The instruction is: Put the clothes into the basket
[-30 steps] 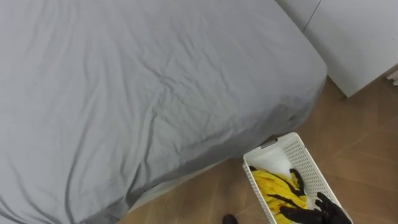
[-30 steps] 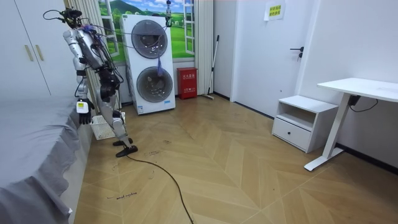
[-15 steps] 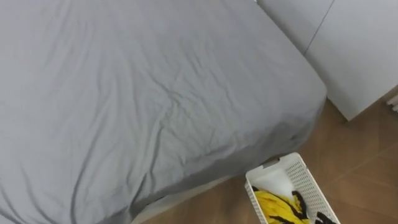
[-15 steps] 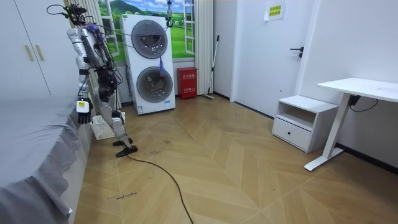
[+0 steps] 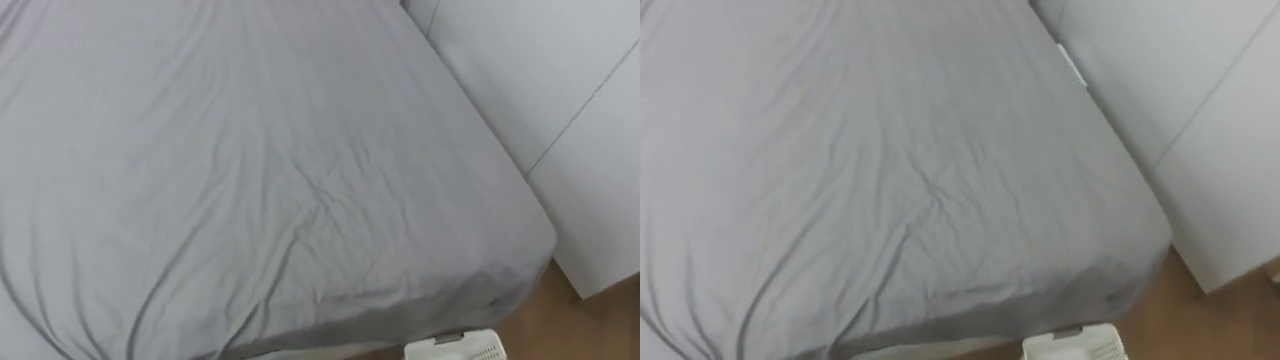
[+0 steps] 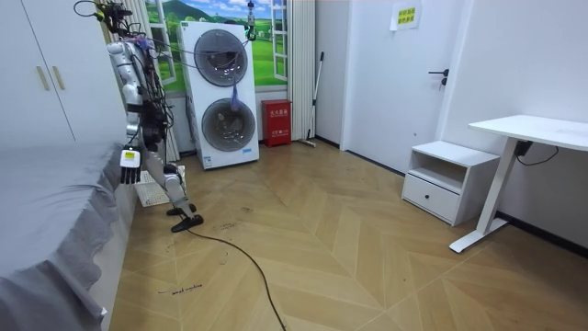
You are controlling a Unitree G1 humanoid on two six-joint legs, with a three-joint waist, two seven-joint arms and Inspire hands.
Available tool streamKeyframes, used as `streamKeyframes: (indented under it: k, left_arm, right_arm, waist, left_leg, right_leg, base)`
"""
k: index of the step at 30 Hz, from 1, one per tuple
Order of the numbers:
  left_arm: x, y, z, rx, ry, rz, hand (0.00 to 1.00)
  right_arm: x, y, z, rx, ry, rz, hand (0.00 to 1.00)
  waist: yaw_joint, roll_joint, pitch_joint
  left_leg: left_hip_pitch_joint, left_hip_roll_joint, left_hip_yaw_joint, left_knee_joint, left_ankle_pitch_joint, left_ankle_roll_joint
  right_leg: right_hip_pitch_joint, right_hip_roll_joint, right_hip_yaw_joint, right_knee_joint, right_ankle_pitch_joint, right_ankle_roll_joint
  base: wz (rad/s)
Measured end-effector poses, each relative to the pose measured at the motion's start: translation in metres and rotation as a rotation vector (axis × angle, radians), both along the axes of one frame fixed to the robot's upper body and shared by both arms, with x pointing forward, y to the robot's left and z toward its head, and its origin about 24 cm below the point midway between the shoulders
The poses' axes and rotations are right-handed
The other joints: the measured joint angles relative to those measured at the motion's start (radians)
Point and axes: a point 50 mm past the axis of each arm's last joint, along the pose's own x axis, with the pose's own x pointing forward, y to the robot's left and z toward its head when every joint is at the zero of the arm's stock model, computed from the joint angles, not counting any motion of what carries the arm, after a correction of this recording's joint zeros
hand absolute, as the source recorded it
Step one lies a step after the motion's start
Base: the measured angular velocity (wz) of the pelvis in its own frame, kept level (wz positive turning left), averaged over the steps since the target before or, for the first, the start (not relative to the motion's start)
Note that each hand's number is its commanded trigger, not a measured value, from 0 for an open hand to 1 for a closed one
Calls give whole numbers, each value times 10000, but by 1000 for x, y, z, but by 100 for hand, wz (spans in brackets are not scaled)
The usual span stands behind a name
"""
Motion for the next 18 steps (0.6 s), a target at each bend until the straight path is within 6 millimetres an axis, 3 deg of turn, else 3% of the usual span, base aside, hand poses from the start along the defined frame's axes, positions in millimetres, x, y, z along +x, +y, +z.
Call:
streamKeyframes:
  k: [2,7,13,18]
  left_arm:
    - [6,0,1,49,-110,-141,0]
    - [10,-2,1,250,-101,-832,0]
    - [17,-4,1,363,-187,-1353,0]
    - [17,-3,2,423,-193,-1329,0]
  right_arm:
    - [1,1,0,37,-4,45,0]
    - [8,5,0,19,-52,583,0]
    - [23,15,-1,172,-148,1492,0]
    - [24,19,-1,291,-103,1594,0]
  waist:
    - [83,-40,1]
    - [359,-97,-5]
    - [392,-90,38]
    - [432,-102,51]
  left_leg:
    - [27,-26,-268,5,-1,1]
    - [30,-130,-401,10,-3,7]
    - [77,-194,-562,100,-49,84]
    - [85,-237,-1002,133,-91,157]
  right_leg:
    - [72,-46,-140,3,-16,30]
    - [149,-135,-341,112,-52,90]
    - [344,-226,-606,167,-93,148]
    - [491,-252,-799,155,-135,216]
  base:
    - [24]
    - [12]
    - [16]
    - [19]
